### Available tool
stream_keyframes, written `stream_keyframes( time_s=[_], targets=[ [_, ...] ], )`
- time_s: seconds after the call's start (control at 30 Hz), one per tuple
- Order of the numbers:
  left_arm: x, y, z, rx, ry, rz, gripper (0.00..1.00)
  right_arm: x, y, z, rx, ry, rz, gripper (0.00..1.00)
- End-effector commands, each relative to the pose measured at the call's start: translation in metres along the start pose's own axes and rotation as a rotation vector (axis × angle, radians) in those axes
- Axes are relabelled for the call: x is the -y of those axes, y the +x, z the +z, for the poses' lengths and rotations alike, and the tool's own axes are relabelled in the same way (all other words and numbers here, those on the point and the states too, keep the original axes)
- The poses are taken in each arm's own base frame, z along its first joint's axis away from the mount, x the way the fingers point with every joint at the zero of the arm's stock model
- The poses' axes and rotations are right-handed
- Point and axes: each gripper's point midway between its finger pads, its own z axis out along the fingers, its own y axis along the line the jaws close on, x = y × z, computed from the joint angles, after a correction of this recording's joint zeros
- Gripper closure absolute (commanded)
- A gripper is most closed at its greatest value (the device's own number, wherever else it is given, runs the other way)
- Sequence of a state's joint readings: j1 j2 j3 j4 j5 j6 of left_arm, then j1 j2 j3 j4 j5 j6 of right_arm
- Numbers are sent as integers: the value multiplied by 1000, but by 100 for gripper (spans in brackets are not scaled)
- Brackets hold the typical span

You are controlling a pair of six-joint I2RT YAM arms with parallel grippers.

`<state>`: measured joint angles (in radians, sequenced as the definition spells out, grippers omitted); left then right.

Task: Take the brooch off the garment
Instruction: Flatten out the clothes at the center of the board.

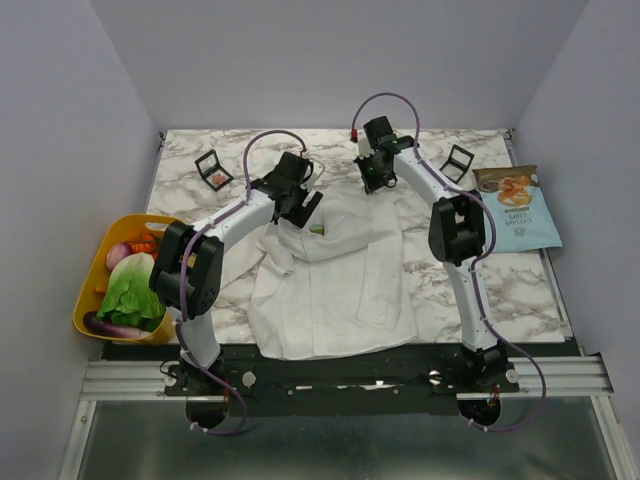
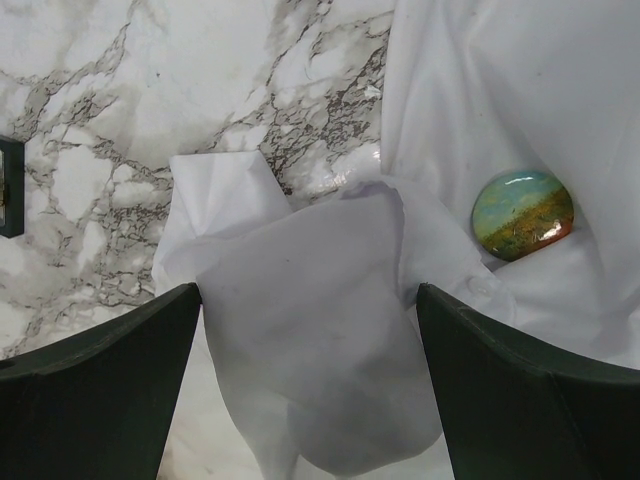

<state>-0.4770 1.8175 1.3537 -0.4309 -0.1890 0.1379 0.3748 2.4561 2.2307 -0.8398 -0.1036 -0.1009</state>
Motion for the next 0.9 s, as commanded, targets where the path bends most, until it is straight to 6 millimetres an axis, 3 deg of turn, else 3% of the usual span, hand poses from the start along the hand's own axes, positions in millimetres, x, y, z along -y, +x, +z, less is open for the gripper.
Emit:
stream_keyframes(
  time_s=[0.0, 0.03, 0.07, 0.13, 0.17, 0.2, 0.37, 0.5, 0.7, 0.8, 0.83, 0.87],
  targets=[
    [-13, -21, -9, 45, -10, -3, 1, 39, -39, -37, 138, 207, 29, 99],
    [-15, -27, -11, 58, -12, -3, 1, 54, -43, -47, 159, 289, 50, 99],
    [-16, -28, -9, 56, -12, -1, 1, 61, -61, -64, 231, 326, 60, 99],
    [-18, -37, -12, 76, -13, -7, 1, 83, -63, -78, 270, 417, 86, 99],
    [-18, -40, -11, 81, -12, -9, 1, 90, -79, -97, 342, 447, 98, 99],
    [-19, -42, -13, 90, -13, -9, 1, 99, -81, -103, 360, 471, 113, 99],
    [-16, -59, -17, 140, 18, -19, 1, 116, -104, -133, 444, 534, 135, 100],
    [-11, -68, -19, 164, 30, -12, 1, 123, -101, -127, 426, 562, 130, 99],
    [2, -74, -20, 196, 44, -3, 1, 125, -74, -103, 335, 573, 113, 99],
    [14, -68, -12, 177, 51, 19, 1, 111, -61, -98, 290, 500, 105, 82],
    [17, -67, -9, 167, 44, 21, 1, 107, -56, -96, 275, 476, 106, 72],
    [20, -62, -3, 150, 41, 22, 1, 99, -57, -102, 283, 437, 103, 67]
  ],
)
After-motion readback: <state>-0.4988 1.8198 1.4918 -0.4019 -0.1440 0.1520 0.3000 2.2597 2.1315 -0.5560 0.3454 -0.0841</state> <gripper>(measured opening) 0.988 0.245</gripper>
